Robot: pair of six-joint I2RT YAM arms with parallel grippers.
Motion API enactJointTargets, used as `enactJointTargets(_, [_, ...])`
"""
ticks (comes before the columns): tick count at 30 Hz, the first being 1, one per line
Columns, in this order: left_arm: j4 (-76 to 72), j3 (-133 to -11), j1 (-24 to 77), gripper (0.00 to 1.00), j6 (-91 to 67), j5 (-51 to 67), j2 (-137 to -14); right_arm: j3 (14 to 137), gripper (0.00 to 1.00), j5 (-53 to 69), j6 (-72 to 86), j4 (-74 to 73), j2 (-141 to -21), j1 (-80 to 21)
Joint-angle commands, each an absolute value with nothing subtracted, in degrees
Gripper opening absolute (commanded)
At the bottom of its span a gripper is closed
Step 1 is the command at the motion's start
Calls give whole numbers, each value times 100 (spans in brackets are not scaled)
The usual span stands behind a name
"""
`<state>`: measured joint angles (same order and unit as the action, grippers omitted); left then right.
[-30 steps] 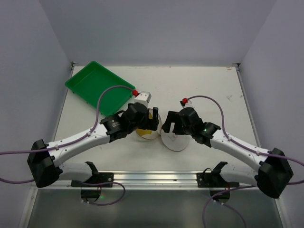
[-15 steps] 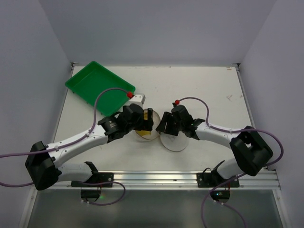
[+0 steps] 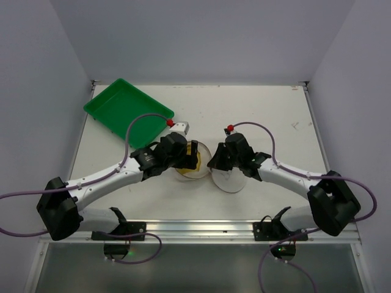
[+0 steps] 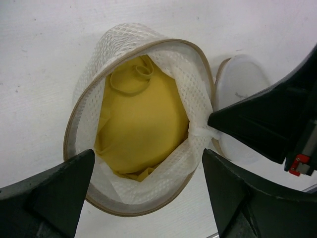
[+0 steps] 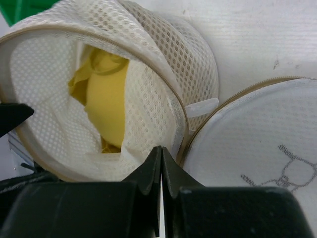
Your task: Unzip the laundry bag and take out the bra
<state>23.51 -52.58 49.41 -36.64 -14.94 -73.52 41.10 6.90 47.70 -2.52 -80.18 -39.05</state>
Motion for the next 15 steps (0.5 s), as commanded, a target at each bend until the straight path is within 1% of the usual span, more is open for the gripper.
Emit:
enactJointTargets(1, [2477, -5923, 4983, 92, -3683, -1485, -7374, 4289, 0, 291, 4360, -737, -7323, -3885])
enactJointTargets(4, [2723, -6336, 5115, 89, -3560, -1740, -7646, 4429, 0, 211, 4210, -1062, -7102, -3894])
enactJointTargets(6, [2830, -6565, 5142, 88, -3507, -1767, -7943, 4508, 0, 115, 4096, -1195, -7040, -3920])
enactJointTargets(8, [2848, -6688, 5168, 86, -3507, -1697, -8120, 4588, 0, 27, 4017, -1344, -6988, -3955])
enactJointTargets(11, [2804, -6741, 5177, 82, -3533, -1801, -8559, 4641, 0, -105, 3911, -1459, -6961, -3981])
enactJointTargets(15, [2900, -6768, 5177, 81, -3480, -1933, -8999, 4623, 0, -79, 3867, -1450, -6908, -4043])
